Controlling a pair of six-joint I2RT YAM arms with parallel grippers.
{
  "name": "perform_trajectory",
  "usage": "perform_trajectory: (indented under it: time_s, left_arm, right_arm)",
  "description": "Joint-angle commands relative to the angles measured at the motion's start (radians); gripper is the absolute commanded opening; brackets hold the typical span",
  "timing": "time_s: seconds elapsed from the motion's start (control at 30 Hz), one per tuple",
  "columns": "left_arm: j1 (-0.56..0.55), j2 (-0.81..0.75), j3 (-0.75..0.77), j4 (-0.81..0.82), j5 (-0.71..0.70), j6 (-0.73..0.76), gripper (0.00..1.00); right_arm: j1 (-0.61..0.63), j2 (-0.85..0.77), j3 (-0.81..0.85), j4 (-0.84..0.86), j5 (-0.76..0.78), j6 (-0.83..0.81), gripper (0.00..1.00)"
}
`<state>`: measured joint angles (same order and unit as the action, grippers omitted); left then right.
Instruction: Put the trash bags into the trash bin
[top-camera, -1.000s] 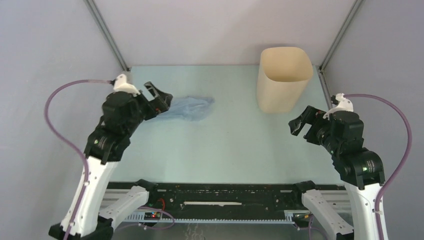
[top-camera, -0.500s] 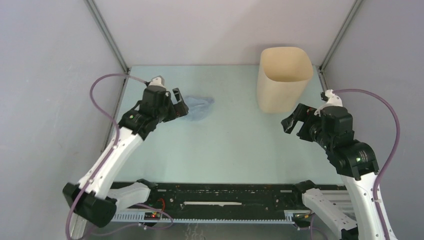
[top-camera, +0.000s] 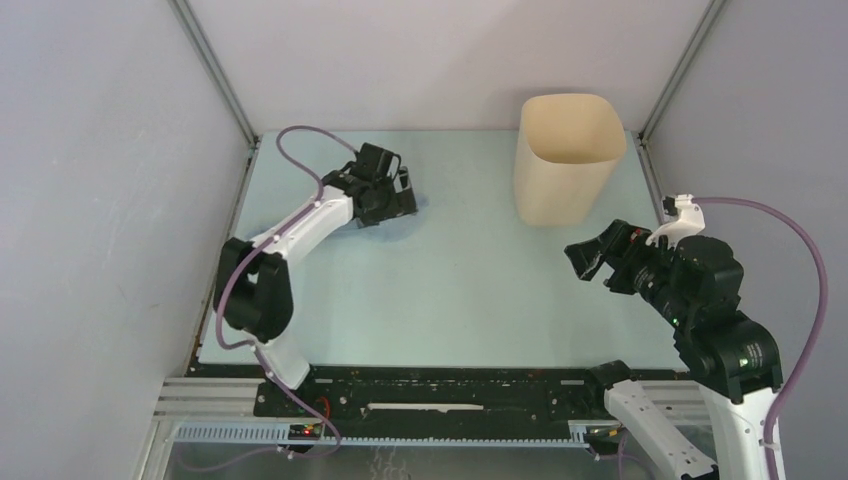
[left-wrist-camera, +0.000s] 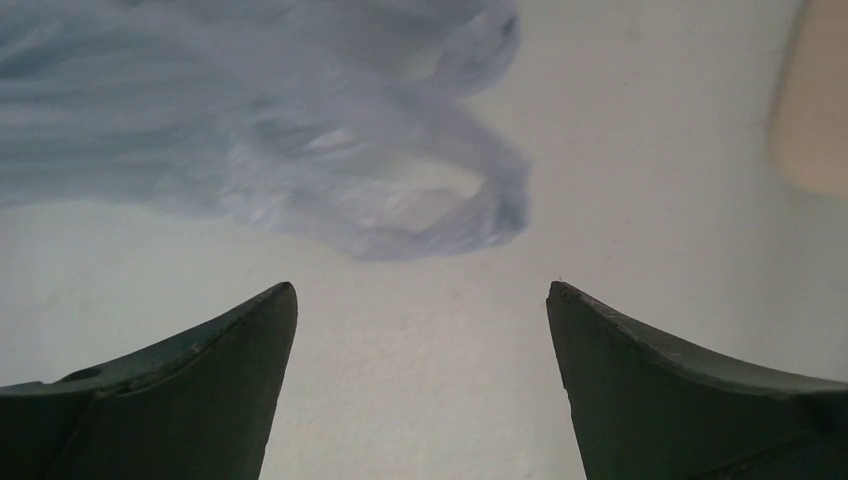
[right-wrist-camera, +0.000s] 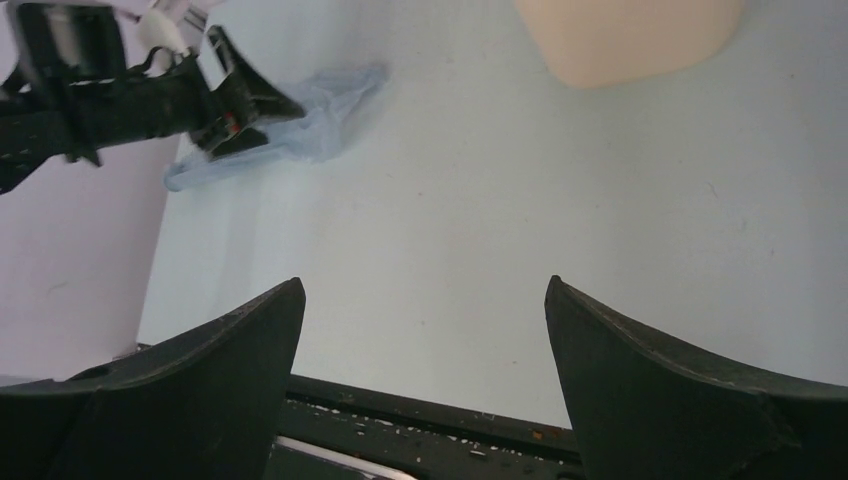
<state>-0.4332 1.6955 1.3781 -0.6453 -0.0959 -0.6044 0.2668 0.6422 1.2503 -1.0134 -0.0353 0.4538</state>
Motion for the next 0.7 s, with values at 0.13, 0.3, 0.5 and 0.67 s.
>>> perform_trajectory:
  time_s: [0.13,0.3,0.5,0.67]
  left_arm:
    - [-0.026,0.18,0.181,0.23,0.107,-0.151,1.0]
    - [-0.038,0.291,0.286,0.2,0.049,-0.129,0.85]
    - [-0.041,0.347,0.312,0.174,0.002,-0.087,0.75]
    - [-0.044,0.323,0.325,0.156,0.062,-0.069,0.33]
  right_arm:
    - [-0.015,0.007,0.064,-0.067,-0.087,-0.023,1.0]
    - [-0.015,-0.008,0.066,-0.097,-0.118,-0.015,0.98]
    - [-0.015,-0.001,0.066,-0.138,-0.128,-0.025,0.98]
    - [-0.016,0.0,0.042,-0.162,-0.121,-0.021,0.98]
